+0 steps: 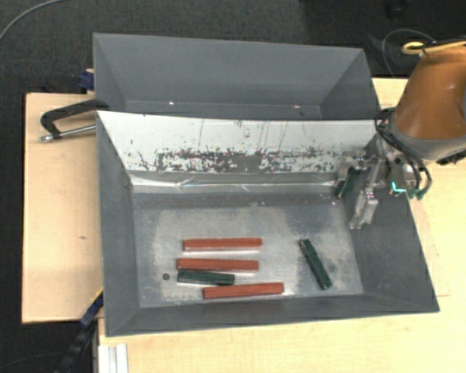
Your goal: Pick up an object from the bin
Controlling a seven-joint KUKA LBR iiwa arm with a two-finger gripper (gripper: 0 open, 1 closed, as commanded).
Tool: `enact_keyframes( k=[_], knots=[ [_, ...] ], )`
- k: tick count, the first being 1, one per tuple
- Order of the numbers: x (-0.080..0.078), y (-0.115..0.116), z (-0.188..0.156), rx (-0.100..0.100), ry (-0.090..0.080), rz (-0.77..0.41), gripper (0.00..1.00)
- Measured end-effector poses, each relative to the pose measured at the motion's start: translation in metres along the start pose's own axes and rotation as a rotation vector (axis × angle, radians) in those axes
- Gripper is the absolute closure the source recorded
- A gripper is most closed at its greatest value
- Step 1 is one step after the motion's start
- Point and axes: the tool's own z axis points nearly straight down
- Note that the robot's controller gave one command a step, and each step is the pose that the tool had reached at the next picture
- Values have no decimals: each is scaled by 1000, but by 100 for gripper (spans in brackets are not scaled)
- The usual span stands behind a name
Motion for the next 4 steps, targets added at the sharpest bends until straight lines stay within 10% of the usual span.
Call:
enact_keyframes(
  k=[1, 2, 3, 4],
  knots=[
    [51, 77, 10, -2, -4, -247, 0],
    [48, 173, 75, -3, -3, -414, 0],
    [58, 209, 73, -1, -5, -436, 0],
    [57, 206, 73, 2, -8, -432, 100]
  ],
)
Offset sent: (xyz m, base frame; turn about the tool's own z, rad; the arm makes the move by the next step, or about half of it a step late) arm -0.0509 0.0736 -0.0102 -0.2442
